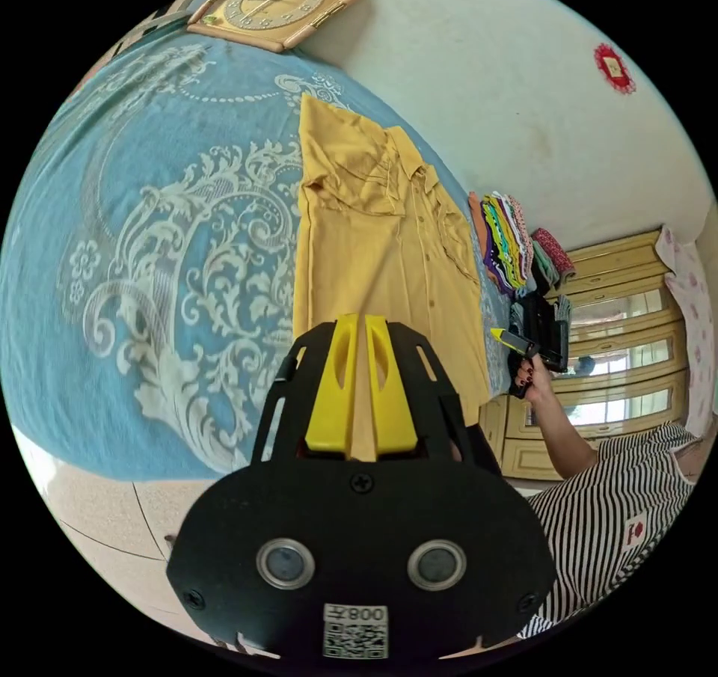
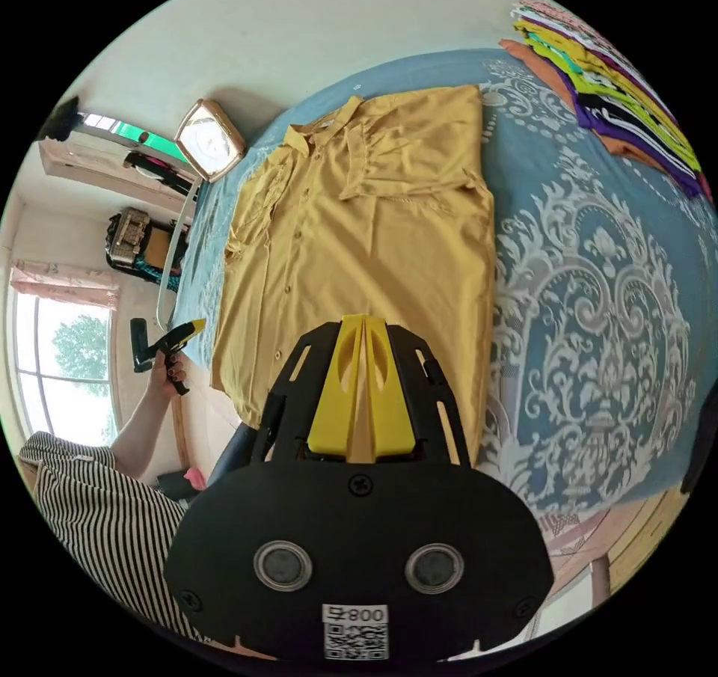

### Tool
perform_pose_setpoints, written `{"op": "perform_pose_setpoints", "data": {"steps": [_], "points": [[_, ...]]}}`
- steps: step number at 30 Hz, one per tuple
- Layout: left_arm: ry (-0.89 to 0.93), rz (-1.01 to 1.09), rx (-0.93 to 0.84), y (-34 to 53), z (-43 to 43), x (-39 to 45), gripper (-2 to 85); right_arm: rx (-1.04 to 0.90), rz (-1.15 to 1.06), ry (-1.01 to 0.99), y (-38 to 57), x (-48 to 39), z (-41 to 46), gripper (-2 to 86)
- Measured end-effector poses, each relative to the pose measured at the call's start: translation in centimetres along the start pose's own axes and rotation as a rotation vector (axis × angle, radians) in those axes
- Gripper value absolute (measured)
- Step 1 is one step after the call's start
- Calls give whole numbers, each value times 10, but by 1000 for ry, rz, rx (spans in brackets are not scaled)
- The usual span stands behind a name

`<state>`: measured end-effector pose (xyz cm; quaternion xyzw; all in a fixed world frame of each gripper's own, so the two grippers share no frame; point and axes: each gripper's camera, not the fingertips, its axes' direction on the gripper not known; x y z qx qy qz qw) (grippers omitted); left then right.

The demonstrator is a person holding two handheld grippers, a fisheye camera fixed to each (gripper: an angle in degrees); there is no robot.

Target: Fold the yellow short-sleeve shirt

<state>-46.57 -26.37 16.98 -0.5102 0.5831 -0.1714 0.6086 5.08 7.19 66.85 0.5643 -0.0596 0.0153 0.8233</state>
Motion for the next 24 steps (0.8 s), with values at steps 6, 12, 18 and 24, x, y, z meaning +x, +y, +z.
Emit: {"op": "perform_pose_setpoints", "data": {"steps": [6, 12, 18, 24], "points": [[73, -181, 43, 122, -61, -47, 89, 6, 225, -112, 123, 73, -36, 6], [170, -243, 22, 194, -83, -72, 124, 17, 326, -216, 199, 109, -51, 21], [110, -217, -28, 214, -93, -70, 129, 52, 319, -266, 238, 116, -69, 33], [48, -202, -86, 234, -106, -64, 126, 102, 340, -237, 269, 125, -92, 52]]}}
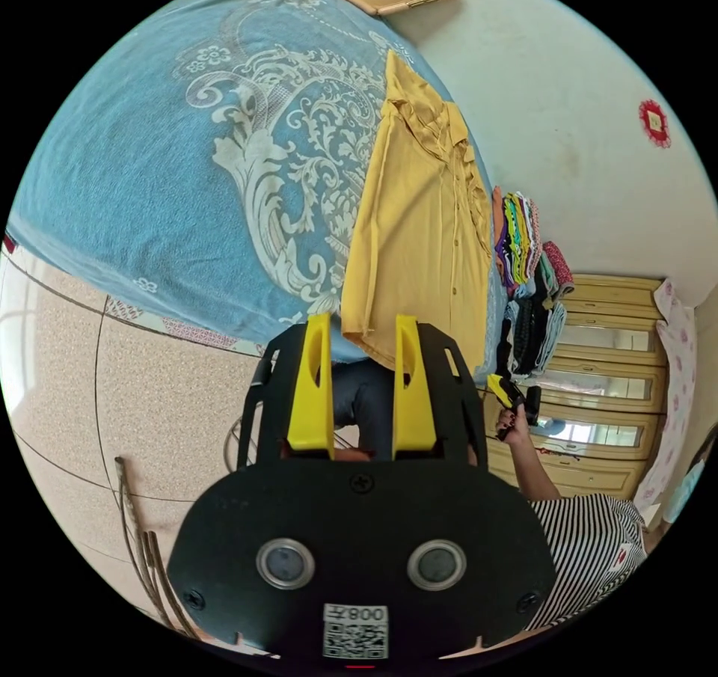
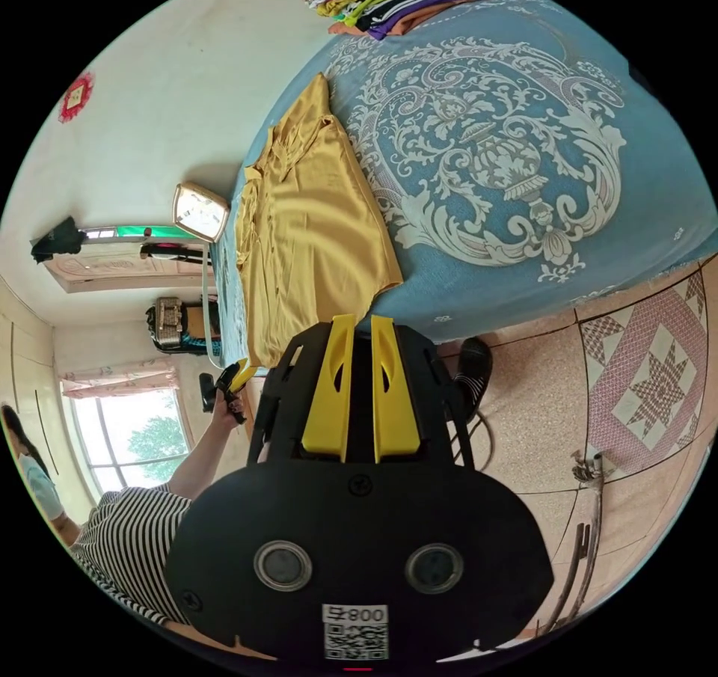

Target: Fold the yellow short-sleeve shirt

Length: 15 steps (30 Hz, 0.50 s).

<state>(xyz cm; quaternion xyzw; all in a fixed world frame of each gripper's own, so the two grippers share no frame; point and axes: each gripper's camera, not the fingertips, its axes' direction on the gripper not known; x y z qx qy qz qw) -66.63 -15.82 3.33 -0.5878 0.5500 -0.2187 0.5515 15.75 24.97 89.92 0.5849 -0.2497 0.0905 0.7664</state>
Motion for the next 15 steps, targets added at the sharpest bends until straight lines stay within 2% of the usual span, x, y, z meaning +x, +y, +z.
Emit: {"op": "perform_pose_setpoints", "data": {"steps": [6, 15], "points": [[-31, 9, -44, 25, -15, 4, 123, 33, -11, 104, 1, 4, -23, 61], [-123, 32, -103, 54, -37, 19, 121, -16, -19, 213, -10, -1, -17, 70]]}}
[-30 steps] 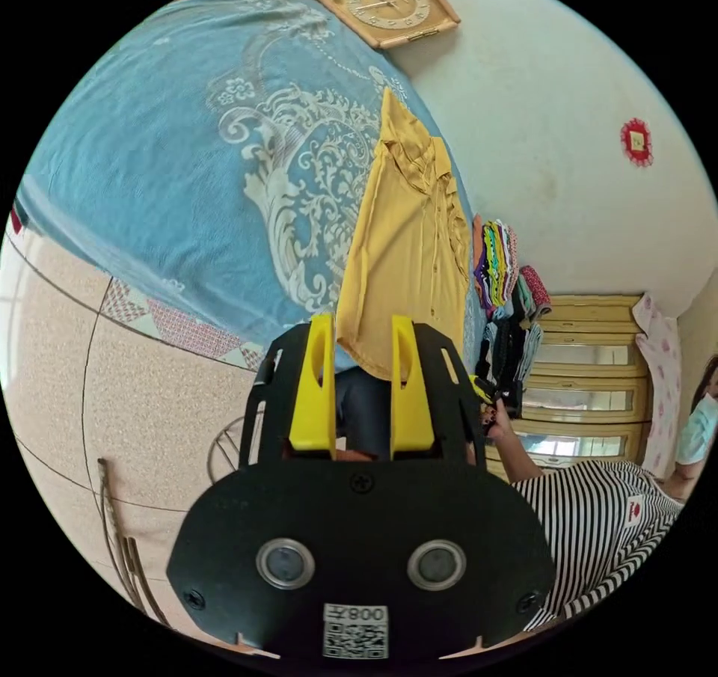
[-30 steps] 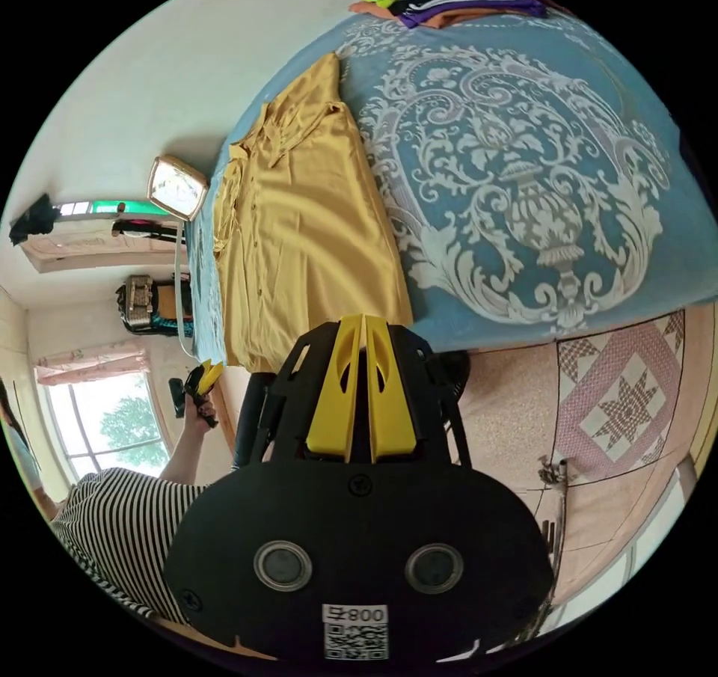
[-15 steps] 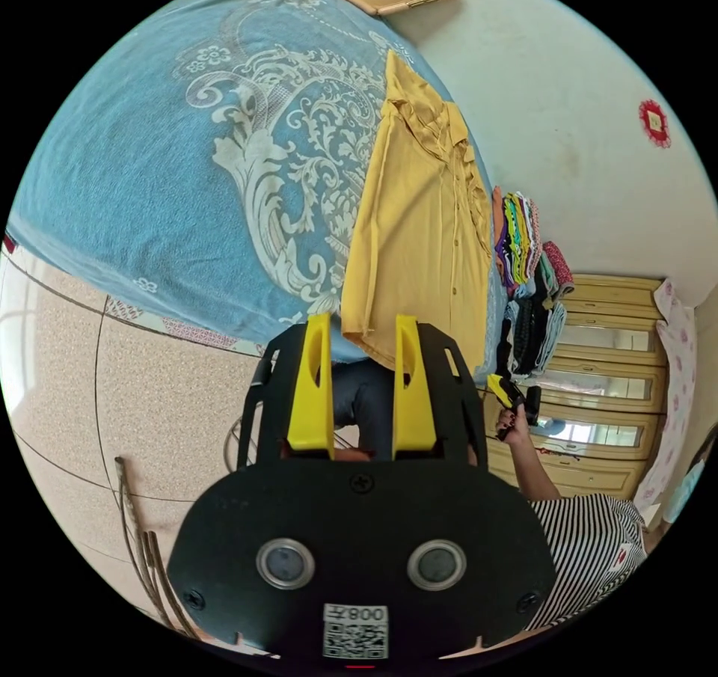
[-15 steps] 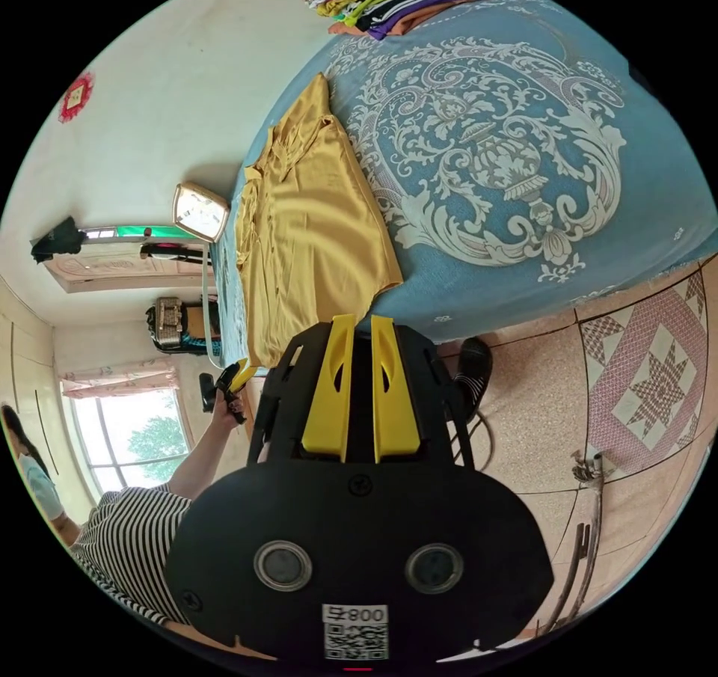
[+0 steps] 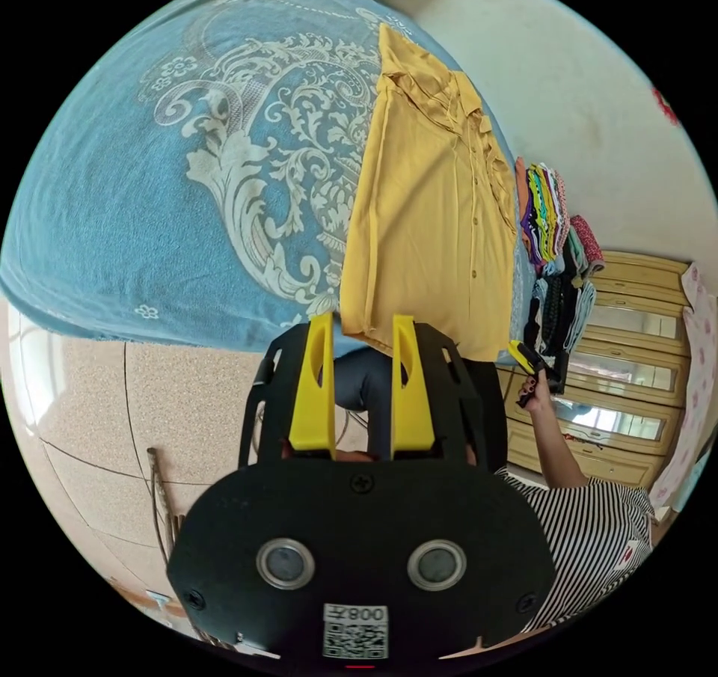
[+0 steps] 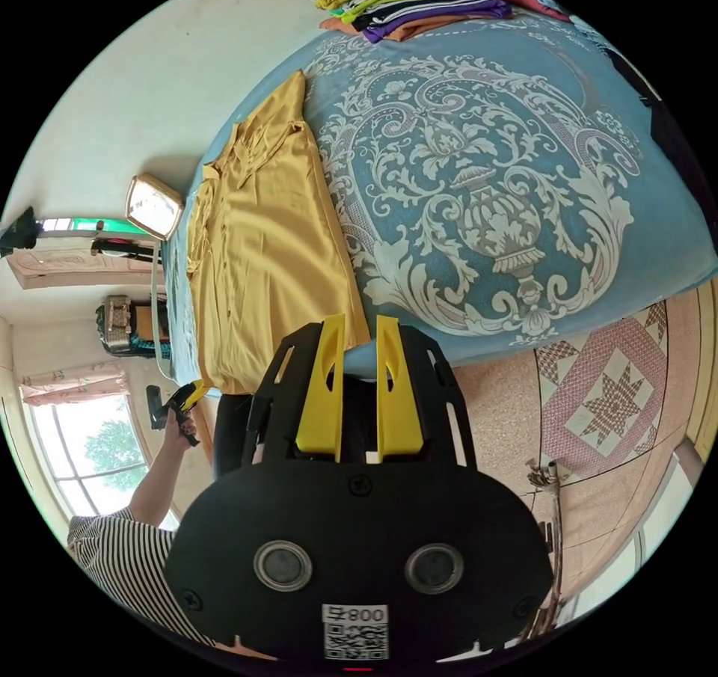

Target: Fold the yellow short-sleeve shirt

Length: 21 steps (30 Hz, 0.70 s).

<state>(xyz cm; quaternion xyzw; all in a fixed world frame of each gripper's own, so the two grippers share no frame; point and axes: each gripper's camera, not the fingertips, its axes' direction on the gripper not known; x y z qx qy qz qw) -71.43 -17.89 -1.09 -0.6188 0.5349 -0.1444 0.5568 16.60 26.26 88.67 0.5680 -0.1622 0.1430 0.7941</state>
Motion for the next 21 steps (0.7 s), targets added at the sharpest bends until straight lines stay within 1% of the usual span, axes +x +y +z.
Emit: {"op": "perform_pose_setpoints", "data": {"steps": [11, 17, 21], "points": [[17, -44, 10, 46, -25, 5, 123, 19, -1, 86, 22, -4, -20, 77], [44, -63, 21, 68, -38, 5, 119, 20, -4, 71, 31, 4, -32, 77], [53, -22, -5, 79, -44, 10, 99, 8, -19, 95, 35, 7, -39, 76]]}}
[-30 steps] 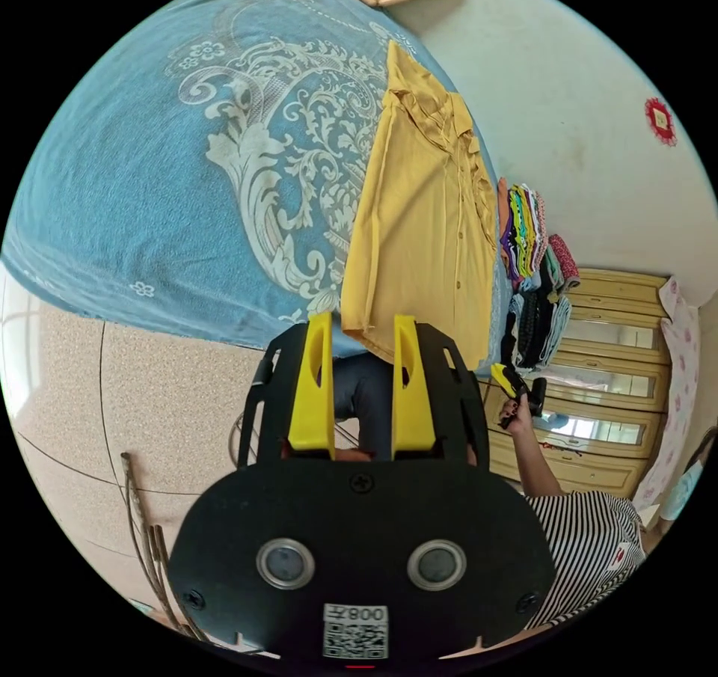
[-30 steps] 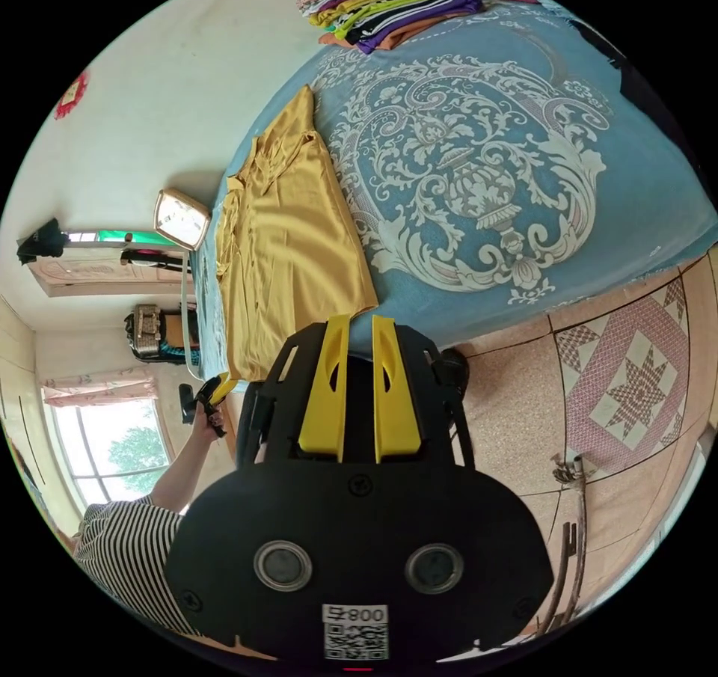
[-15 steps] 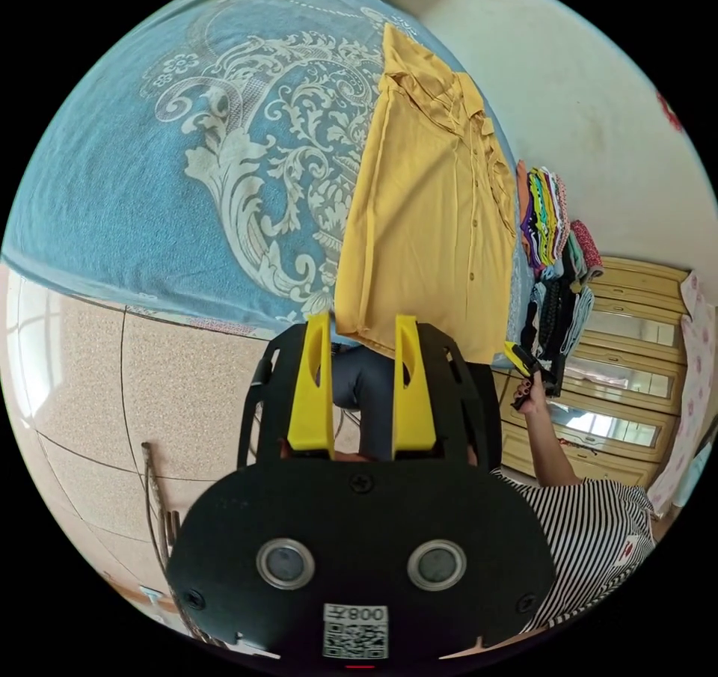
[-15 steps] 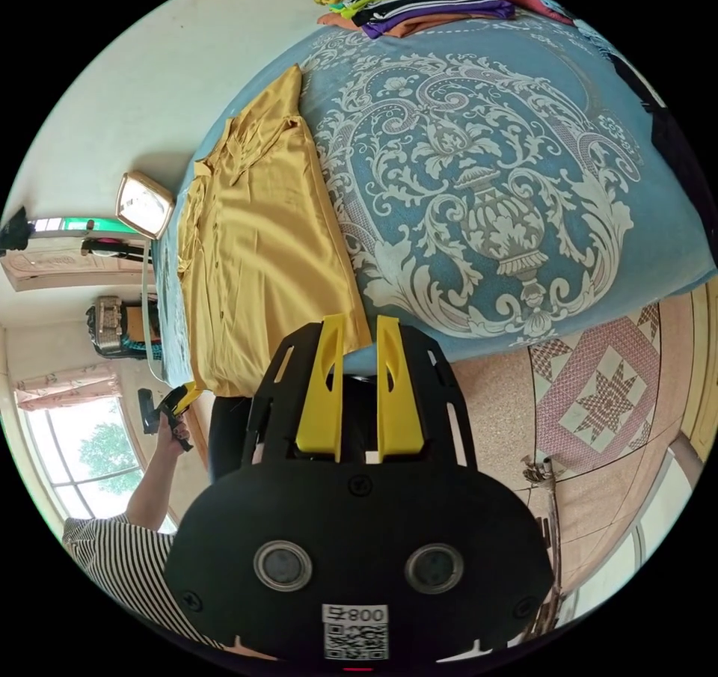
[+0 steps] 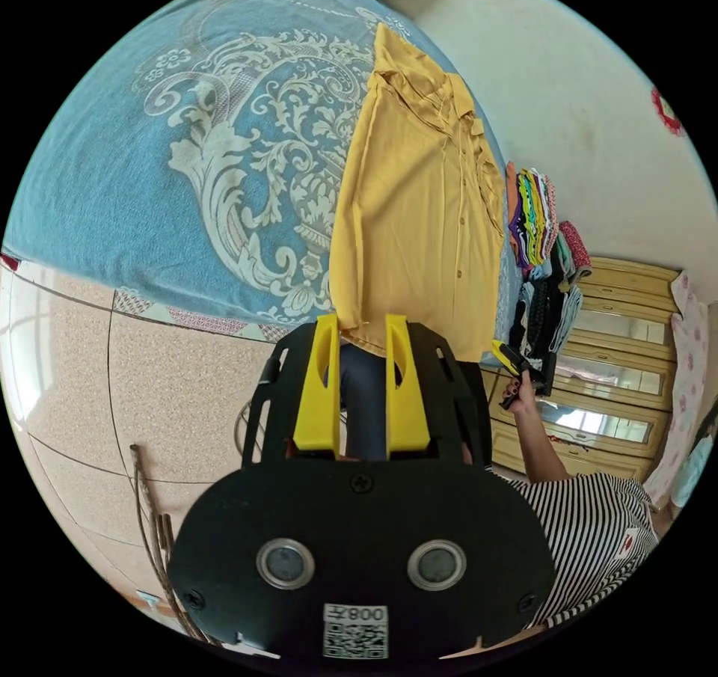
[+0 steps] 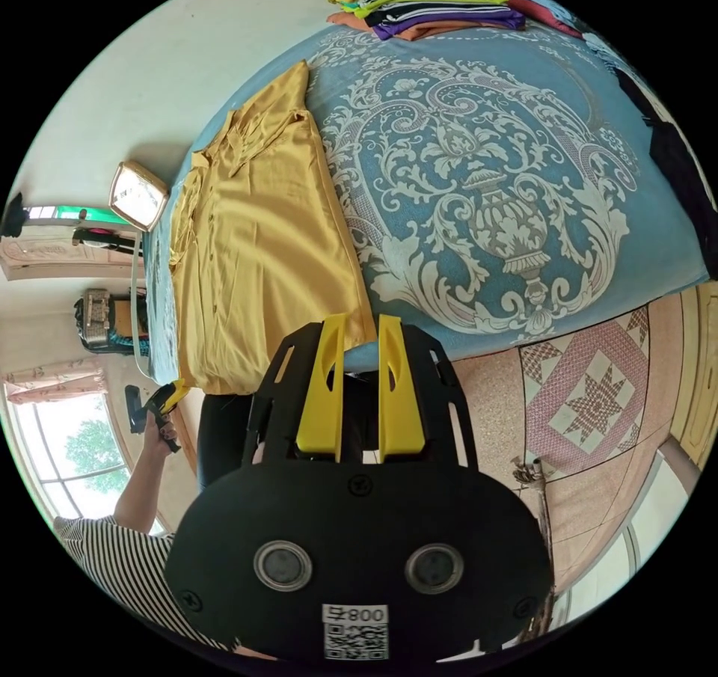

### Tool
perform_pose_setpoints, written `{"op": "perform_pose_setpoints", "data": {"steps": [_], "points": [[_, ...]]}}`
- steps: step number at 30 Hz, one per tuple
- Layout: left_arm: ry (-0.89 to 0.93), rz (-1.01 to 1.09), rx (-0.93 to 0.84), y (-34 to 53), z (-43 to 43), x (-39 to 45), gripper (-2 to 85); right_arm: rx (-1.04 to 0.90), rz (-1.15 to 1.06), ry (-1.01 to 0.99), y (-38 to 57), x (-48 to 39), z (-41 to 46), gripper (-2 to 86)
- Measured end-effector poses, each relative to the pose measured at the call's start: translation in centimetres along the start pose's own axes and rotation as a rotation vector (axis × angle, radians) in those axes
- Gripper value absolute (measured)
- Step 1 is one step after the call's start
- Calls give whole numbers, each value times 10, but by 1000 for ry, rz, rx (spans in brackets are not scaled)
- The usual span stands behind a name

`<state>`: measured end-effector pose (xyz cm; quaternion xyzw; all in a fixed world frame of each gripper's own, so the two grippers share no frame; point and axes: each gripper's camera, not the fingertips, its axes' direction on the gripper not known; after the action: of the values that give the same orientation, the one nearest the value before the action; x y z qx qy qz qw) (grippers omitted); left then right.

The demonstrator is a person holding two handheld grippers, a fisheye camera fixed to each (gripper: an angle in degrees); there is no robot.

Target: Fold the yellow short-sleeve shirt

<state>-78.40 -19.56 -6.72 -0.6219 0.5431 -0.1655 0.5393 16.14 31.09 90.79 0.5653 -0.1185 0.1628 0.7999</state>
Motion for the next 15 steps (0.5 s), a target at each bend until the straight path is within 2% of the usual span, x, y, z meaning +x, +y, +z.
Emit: {"op": "perform_pose_setpoints", "data": {"steps": [5, 9, 15], "points": [[-80, -39, -12, 11, -8, -4, 49, -9, 6, 37, 2, 5, -6, 64], [8, -69, 20, 26, -18, -12, 23, -17, 23, 54, 4, 15, -12, 32], [81, -45, 45, 48, -35, -8, 13, -51, 21, -73, 8, 39, -22, 9]]}}
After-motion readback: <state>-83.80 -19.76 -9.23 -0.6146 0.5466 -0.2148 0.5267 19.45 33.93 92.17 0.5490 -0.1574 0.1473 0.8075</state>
